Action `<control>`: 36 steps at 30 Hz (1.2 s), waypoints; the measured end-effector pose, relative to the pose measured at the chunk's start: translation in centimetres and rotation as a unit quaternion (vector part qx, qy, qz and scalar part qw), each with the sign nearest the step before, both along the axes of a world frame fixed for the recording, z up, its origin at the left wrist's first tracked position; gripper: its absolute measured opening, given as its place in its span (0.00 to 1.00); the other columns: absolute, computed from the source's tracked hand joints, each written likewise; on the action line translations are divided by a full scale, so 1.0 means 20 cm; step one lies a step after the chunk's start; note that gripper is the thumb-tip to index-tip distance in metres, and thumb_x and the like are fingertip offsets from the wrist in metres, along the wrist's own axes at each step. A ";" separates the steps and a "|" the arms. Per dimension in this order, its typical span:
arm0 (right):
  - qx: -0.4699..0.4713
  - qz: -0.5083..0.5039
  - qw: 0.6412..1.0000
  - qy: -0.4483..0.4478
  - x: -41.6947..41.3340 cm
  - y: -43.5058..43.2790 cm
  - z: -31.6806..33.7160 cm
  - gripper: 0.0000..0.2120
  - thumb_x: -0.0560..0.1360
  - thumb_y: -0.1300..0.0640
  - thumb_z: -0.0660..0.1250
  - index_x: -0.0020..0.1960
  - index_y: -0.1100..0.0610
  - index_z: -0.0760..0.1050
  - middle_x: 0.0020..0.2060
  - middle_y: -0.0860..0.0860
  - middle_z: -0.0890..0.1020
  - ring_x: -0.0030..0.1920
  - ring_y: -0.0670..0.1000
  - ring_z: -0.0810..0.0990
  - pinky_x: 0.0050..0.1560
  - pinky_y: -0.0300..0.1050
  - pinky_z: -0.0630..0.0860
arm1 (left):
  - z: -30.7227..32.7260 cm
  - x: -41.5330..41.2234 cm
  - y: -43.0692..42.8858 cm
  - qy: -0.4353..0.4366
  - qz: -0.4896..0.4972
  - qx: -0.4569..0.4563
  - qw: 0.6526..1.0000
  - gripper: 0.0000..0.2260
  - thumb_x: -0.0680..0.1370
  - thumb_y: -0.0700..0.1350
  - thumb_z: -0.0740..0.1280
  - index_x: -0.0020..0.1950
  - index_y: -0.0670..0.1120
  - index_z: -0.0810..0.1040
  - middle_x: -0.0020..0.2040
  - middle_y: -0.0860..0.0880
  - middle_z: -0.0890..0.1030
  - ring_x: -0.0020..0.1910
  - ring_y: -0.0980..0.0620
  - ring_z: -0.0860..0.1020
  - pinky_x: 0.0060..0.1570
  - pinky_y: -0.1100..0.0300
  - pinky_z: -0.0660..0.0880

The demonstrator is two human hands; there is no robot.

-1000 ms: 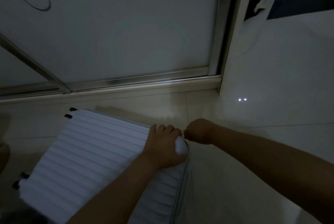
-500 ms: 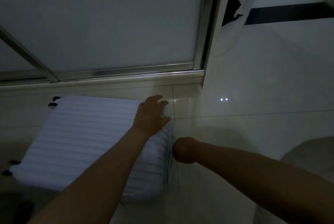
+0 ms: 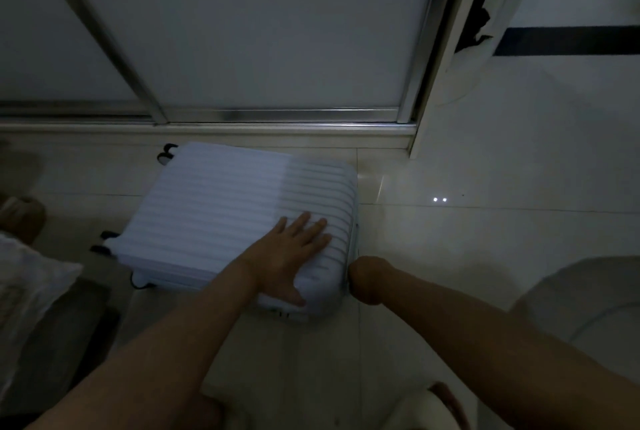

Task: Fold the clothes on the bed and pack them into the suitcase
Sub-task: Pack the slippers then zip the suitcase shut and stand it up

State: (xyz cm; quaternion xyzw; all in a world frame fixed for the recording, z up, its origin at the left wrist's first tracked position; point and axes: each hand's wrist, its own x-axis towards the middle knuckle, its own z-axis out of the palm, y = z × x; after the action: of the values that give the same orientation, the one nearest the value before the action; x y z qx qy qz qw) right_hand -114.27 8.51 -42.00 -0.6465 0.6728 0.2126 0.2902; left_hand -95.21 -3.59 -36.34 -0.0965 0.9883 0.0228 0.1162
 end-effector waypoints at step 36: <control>-0.273 -0.022 0.958 -0.083 0.47 -0.23 -0.02 0.20 0.79 0.45 0.57 0.46 0.55 0.82 0.41 0.56 0.84 0.42 0.59 0.82 0.41 0.48 0.76 | -0.17 0.27 -0.28 0.144 0.232 -0.043 0.961 0.44 0.68 0.73 0.61 0.79 0.54 0.55 0.79 0.45 0.55 0.77 0.40 0.53 0.70 0.31 0.49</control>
State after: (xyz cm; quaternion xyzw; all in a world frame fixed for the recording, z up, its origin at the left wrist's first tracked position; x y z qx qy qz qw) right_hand -104.94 3.82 -42.41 -0.7016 0.6926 -0.0401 0.1626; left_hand -89.82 -9.19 -39.65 -0.3240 0.9450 0.0198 -0.0399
